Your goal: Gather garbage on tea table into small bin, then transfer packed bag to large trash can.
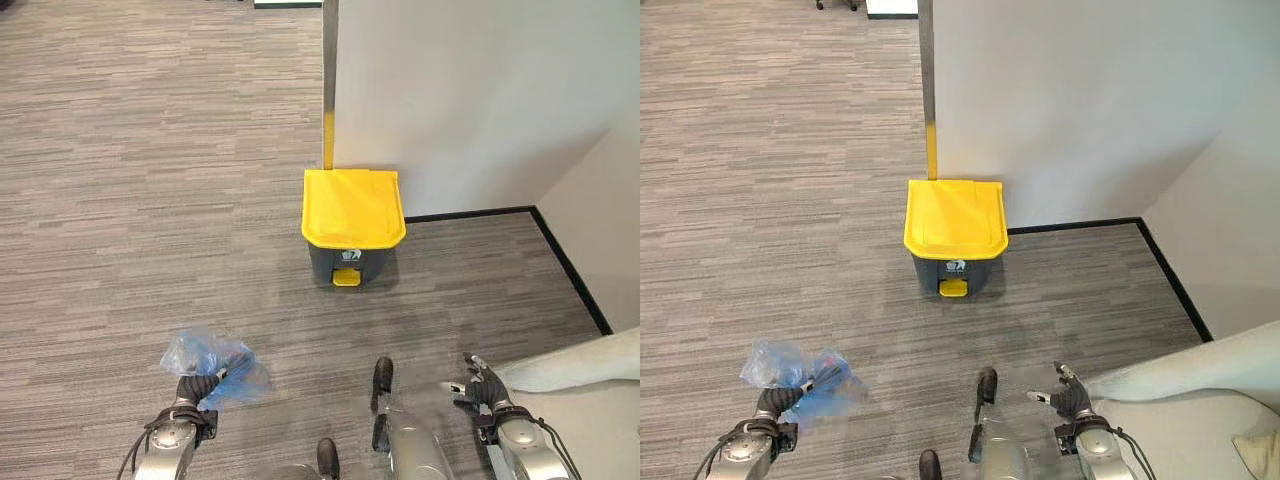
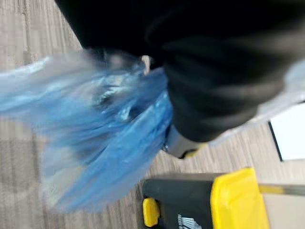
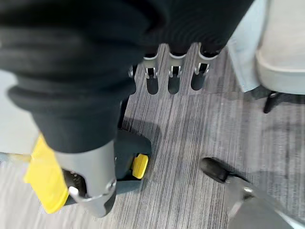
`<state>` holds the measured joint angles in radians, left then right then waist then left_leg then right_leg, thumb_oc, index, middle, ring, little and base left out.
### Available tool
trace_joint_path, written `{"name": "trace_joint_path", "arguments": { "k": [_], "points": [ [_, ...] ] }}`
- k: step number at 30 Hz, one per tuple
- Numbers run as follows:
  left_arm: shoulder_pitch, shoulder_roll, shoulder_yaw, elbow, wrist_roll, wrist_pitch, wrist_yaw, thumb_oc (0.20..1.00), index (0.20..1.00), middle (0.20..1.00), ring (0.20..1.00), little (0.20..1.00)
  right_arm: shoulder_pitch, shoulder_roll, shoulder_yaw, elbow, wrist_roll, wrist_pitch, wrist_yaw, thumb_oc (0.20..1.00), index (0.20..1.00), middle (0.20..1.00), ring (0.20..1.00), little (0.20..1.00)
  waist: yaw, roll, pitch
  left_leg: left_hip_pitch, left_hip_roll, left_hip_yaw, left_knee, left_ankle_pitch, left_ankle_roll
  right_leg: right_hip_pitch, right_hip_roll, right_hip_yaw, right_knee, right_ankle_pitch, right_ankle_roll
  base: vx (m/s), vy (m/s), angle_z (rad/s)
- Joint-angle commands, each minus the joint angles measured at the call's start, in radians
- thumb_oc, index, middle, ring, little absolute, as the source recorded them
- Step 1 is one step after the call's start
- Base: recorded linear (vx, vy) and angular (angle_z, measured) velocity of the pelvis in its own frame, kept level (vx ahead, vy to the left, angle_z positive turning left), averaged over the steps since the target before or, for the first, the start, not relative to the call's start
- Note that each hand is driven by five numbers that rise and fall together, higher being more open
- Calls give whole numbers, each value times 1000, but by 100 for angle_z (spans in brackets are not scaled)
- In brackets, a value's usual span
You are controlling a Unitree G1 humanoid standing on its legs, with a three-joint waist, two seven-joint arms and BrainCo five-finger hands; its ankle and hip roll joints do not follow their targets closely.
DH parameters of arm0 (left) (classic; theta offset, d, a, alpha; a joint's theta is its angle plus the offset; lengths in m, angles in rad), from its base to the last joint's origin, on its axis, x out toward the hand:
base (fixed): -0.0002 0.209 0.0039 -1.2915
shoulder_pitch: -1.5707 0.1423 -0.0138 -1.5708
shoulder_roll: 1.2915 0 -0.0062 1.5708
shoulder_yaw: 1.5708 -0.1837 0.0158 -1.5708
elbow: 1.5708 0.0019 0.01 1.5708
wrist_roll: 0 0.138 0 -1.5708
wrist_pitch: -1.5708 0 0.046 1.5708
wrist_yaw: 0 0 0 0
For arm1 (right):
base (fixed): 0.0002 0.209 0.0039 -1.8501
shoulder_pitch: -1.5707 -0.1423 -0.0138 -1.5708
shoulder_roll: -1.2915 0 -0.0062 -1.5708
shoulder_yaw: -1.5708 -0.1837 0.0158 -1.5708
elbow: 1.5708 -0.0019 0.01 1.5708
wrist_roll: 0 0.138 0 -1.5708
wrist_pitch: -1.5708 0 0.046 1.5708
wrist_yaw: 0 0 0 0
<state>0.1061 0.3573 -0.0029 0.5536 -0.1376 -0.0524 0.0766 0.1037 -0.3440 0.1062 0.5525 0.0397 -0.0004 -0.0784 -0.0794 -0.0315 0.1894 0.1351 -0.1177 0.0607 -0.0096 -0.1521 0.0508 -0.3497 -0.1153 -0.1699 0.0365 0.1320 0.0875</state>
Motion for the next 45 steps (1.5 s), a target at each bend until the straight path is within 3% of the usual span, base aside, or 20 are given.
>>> {"name": "trace_joint_path", "arguments": {
  "k": [1,4,6,10,11,16,17,20,22,24,26,27,29,33,45],
  "points": [
    [30,52,7,-98,3,-43,-7,200,200,200,200,200,-42,-32,-37,-21,0,-36,-14,1000,1000,1000,1000,1000,-6,-22,-14,-15,117,8,196,-31,-118,80,-22,-14,52,-44,40,425,-284,113],
    [34,41,9,-96,-6,-44,-11,200,200,200,200,200,-45,-46,-47,-21,15,-42,-21,1000,1000,1000,1000,1000,-9,-15,-33,-63,156,21,317,55,-143,132,2,-35,41,-77,9,307,-215,51],
    [31,35,7,-87,-12,-40,-10,200,200,200,200,200,-47,-53,-44,-15,16,-39,-20,1000,1000,1000,1000,1000,-1,-15,-36,-92,164,24,342,76,-135,171,16,-33,35,-113,-9,239,-113,-16],
    [24,30,-8,-74,-8,-38,-14,200,200,200,200,200,-49,-64,-52,-4,21,-38,-24,1000,1000,1000,1000,1000,8,-33,-31,-176,166,61,289,27,-111,222,1,-32,28,-151,-7,160,-19,-39],
    [21,36,-14,-73,-5,-36,-17,200,200,200,200,200,-44,-68,-54,-4,23,-40,-29,1000,1000,1000,1000,1000,14,-40,-23,-242,183,79,249,49,-115,249,-5,-21,24,-165,-8,182,42,-10],
    [21,34,-28,-78,-1,-34,-14,200,200,200,200,200,-25,-58,-61,20,20,-37,-44,1000,1000,1000,1000,1000,26,-23,-11,-288,223,97,132,179,-149,308,0,-16,16,-190,-6,171,154,-20],
    [28,30,-29,-82,7,-34,-16,200,200,200,200,200,-33,-54,-58,25,3,-33,-39,1000,1000,1000,1000,1000,31,-9,-19,-254,202,78,100,154,-137,320,-5,11,21,-198,5,256,402,-2],
    [30,30,-31,-84,5,-35,-11,200,200,200,200,200,-44,-44,-55,24,-4,-30,-39,1000,1000,1000,1000,1000,40,-14,-25,-245,178,61,108,134,-121,322,-23,37,29,-189,18,160,317,-32],
    [18,54,-25,-82,10,-34,-1,200,200,200,200,200,-55,-29,-37,27,-23,-18,-32,1000,1000,1000,1000,1000,52,-28,-20,-218,148,84,104,96,-78,282,-46,73,116,-183,46,99,360,-49],
    [12,68,-16,-81,14,-35,6,200,200,200,200,200,-65,-17,-22,31,-24,-19,-26,1000,1000,1000,1000,1000,58,-31,-10,-211,143,102,110,85,-63,248,-52,73,173,-177,56,43,204,-47],
    [16,71,-9,-83,9,-34,6,200,200,200,200,200,-69,-8,-9,38,-23,-19,-18,1000,1000,1000,1000,1000,61,-32,-5,-190,134,114,99,82,-56,201,-28,73,221,-169,54,88,129,-75],
    [22,72,-5,-81,6,-35,4,200,200,200,200,200,-66,-13,-6,43,-22,-17,-17,1000,1000,1000,1000,1000,55,-32,-5,-168,117,109,81,79,-49,180,13,78,204,-169,48,125,84,-59],
    [20,75,-1,-72,1,-36,7,200,200,200,200,200,-67,-18,-6,45,-19,-17,-21,1000,1000,1000,1000,1000,55,-32,1,-165,109,106,84,73,-47,181,18,40,173,-175,35,114,14,-3],
    [36,58,3,-74,0,-36,4,200,200,200,200,200,-56,-28,-18,41,-7,-23,-31,1000,1000,1000,1000,1000,50,-40,-15,-155,95,96,87,64,-50,225,44,69,106,-171,17,112,-35,19],
    [52,41,11,-54,3,-23,-1,200,200,200,200,200,-38,-25,-46,51,11,-19,-32,1000,1000,1000,1000,1000,48,-47,-50,-122,94,90,79,38,-54,313,38,47,19,-174,17,89,1,10]
  ]
}}
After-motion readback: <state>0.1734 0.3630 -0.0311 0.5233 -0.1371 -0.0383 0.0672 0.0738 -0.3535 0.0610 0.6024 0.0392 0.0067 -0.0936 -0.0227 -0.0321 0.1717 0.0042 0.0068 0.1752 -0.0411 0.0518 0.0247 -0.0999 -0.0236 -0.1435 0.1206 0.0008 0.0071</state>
